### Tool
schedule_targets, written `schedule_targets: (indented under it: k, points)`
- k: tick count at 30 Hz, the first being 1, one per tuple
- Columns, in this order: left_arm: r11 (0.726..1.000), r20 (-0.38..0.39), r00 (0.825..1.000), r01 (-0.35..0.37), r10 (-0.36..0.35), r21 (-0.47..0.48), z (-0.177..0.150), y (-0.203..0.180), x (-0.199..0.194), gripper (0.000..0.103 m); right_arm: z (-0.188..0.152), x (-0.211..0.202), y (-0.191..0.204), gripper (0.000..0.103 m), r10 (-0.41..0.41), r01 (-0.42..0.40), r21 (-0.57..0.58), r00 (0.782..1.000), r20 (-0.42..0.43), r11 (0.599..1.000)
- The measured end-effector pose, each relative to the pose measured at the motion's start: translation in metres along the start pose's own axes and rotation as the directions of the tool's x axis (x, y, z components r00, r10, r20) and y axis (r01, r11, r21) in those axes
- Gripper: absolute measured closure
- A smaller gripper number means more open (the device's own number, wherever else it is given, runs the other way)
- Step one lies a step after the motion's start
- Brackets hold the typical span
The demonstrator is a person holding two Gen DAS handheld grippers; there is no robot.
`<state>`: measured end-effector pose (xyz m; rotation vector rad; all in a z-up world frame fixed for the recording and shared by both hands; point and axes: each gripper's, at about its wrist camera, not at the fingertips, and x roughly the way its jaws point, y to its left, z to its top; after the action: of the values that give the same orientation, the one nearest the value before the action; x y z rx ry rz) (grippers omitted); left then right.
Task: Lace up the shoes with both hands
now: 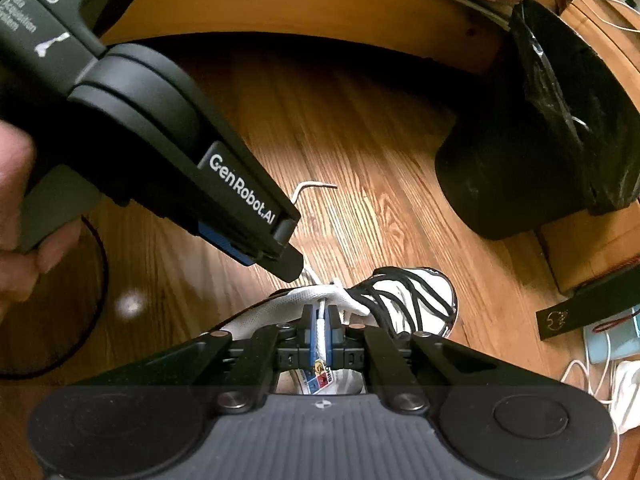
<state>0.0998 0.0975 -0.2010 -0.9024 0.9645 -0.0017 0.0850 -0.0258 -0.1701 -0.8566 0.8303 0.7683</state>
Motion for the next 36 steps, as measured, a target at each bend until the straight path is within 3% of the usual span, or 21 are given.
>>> schedule_targets:
  k: [22,27,32,36]
  points:
    - [1.000,0.023,1.000,-0.008,0.009,-0.029,0.003,0.004,-0.004,0.072,0.002,0.008,-0.003,0.098,-0.007,0.007,-0.007,1.000,-0.007,1.000]
    - [1.000,0.020,1.000,-0.016,0.016,-0.025,0.002,0.004,-0.003,0.072,0.000,0.003,0.011,0.096,-0.034,0.034,-0.098,0.999,0.000,0.995]
    - [0.999,0.027,0.999,-0.023,0.023,-0.024,0.002,0.005,-0.005,0.072,0.002,-0.009,0.013,0.088,-0.041,0.042,-0.107,0.999,0.020,0.993]
    - [0.999,0.024,0.999,-0.024,0.025,-0.029,0.002,0.006,-0.004,0.072,-0.001,-0.015,0.010,0.087,-0.038,0.039,-0.105,0.999,0.014,0.994]
